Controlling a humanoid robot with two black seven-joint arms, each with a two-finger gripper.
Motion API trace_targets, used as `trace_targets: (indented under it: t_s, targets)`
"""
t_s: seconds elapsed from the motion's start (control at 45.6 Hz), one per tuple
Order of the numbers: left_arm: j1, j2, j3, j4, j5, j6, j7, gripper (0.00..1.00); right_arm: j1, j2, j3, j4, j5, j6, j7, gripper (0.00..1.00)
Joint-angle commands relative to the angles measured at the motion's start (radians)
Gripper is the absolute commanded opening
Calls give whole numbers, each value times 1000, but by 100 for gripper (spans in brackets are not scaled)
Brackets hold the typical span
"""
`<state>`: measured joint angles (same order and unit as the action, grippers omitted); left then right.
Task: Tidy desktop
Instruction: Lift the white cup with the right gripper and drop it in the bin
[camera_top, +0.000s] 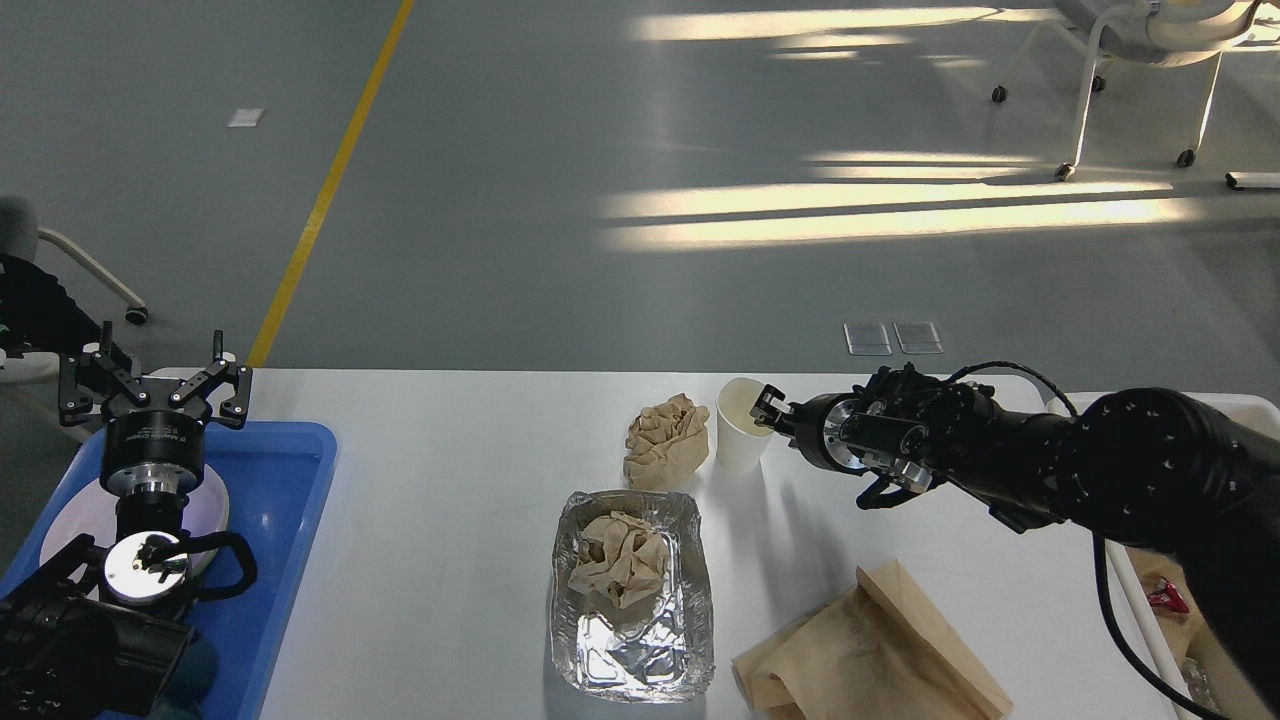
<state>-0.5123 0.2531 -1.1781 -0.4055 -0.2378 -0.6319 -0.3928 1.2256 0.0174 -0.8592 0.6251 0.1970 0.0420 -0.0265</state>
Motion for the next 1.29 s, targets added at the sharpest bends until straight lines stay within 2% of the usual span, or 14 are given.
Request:
trace_targets:
  t_s: [0.0,0.066,0.131,0.307,0.438,0.57,0.701,0.898,0.92,1.03,1.183,1.271]
  targets:
    - [-2,0,0,-1,2,0,-1,96,17,-30,-12,42,-4,4,4,10]
    - [0,0,0,1,0,0,0,96,28,-48,-14,70,-4,4,7,2]
    - [0,0,0,1,2,0,-1,96,35,-63,-4,84,-4,4,5,0]
    - [0,0,0,-1,0,0,-1,96,60,-111,-4,113,-2,4,5,0]
    - [0,0,0,1,0,0,-1,96,147,-203,-15,234,-11,9,10,0]
    - [0,0,0,1,0,0,-1,96,284,-313,-15,370,-27,58,11,0]
    - [0,0,0,-1,0,0,0,96,432,-398,-14,429,-50,168,11,0]
    - [0,0,0,1,2,0,0,96,656,-511,-17,435,-50,400,11,0]
    - [0,0,0,-1,0,0,-1,96,726,-543,-15,435,-50,453,11,0]
    - [0,0,0,1,0,0,0,96,810,-588,-15,435,-50,524,11,0]
    - [0,0,0,1,0,0,-1,96,793,-603,-40,414,-50,506,10,0]
    - [0,0,0,-1,0,0,-1,96,727,-628,-90,377,-47,432,10,0]
